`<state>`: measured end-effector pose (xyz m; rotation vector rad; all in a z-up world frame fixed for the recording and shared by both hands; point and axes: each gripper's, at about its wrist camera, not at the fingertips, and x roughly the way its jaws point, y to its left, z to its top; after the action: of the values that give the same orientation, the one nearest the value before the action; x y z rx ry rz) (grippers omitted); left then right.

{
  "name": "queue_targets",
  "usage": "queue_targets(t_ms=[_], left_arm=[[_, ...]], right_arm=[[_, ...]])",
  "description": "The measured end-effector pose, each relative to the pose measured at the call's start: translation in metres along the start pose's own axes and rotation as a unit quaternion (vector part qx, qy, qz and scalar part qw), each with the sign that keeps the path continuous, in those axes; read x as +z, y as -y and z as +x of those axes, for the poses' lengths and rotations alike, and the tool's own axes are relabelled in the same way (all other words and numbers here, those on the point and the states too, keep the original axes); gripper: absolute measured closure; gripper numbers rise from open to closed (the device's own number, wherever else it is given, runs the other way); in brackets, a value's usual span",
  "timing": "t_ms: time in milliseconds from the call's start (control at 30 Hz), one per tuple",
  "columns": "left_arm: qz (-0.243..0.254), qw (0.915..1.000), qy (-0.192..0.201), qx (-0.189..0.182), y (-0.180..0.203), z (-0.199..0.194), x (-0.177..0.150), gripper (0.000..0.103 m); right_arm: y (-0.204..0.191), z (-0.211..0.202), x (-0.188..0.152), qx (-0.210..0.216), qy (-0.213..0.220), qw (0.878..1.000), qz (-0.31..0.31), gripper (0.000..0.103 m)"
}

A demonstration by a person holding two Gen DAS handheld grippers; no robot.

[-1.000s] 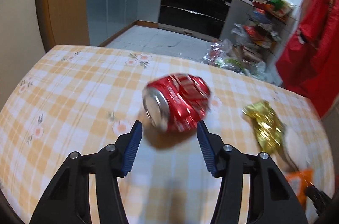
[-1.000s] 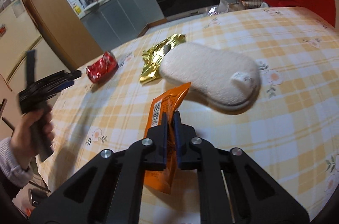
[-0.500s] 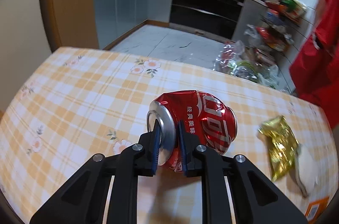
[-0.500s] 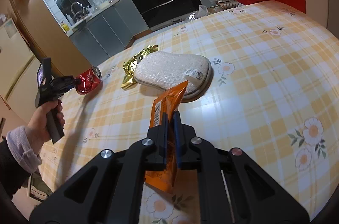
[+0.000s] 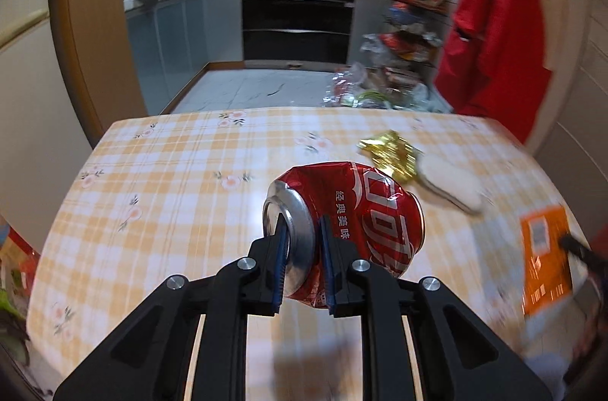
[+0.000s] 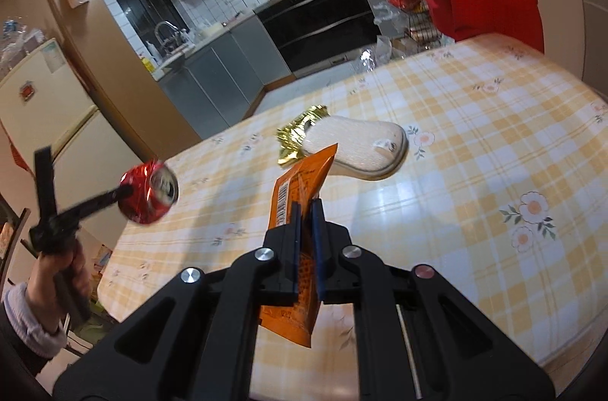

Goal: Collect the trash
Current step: 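Grasp the red Coca-Cola can with the left tool while the right tool holds the orange bag, then drop the can into the bin with the left tool while the right tool holds the orange bag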

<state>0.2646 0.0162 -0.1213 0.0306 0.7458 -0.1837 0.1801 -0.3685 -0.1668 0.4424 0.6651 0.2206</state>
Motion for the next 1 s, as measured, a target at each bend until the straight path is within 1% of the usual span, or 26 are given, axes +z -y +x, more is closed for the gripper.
queue_targets(t_ms=[133,200,400,533,633,733,867,933,967,1000], left_arm=[[0.032,0.9993,0.005,-0.018,0.019,-0.056,-0.034,0.087],[0.04,0.9988,0.006,-0.027,0.027,-0.077,-0.051,0.087],[0.029,0.9977,0.0,-0.061,0.044,-0.129,-0.1,0.087],[0.036,0.9967,-0.006,-0.073,0.056,-0.146,-0.126,0.087],[0.043,0.9955,-0.021,-0.083,0.065,-0.154,-0.147,0.087],[0.05,0.9943,-0.032,-0.089,0.073,-0.155,-0.16,0.087],[0.057,0.9922,-0.043,-0.102,0.083,-0.152,-0.168,0.086],[0.06,0.9916,-0.04,-0.108,0.087,-0.155,-0.167,0.077],[0.061,0.9915,-0.036,-0.109,0.088,-0.157,-0.166,0.067],[0.064,0.9918,-0.027,-0.107,0.089,-0.161,-0.164,0.061]], right_arm=[[-0.014,-0.032,-0.004,0.005,0.012,1.0,-0.008,0.094],[-0.021,-0.048,-0.008,0.007,0.017,1.0,-0.013,0.094],[-0.04,-0.087,-0.022,0.012,0.031,0.999,-0.026,0.093],[-0.049,-0.108,-0.028,0.014,0.039,0.998,-0.036,0.094],[-0.053,-0.12,-0.033,0.014,0.042,0.998,-0.041,0.094],[-0.055,-0.127,-0.036,0.015,0.043,0.998,-0.044,0.094],[-0.059,-0.136,-0.04,0.018,0.043,0.998,-0.052,0.094],[-0.061,-0.14,-0.041,0.018,0.045,0.997,-0.056,0.094],[-0.061,-0.142,-0.042,0.019,0.045,0.997,-0.058,0.094],[-0.062,-0.143,-0.042,0.018,0.046,0.997,-0.06,0.094]])
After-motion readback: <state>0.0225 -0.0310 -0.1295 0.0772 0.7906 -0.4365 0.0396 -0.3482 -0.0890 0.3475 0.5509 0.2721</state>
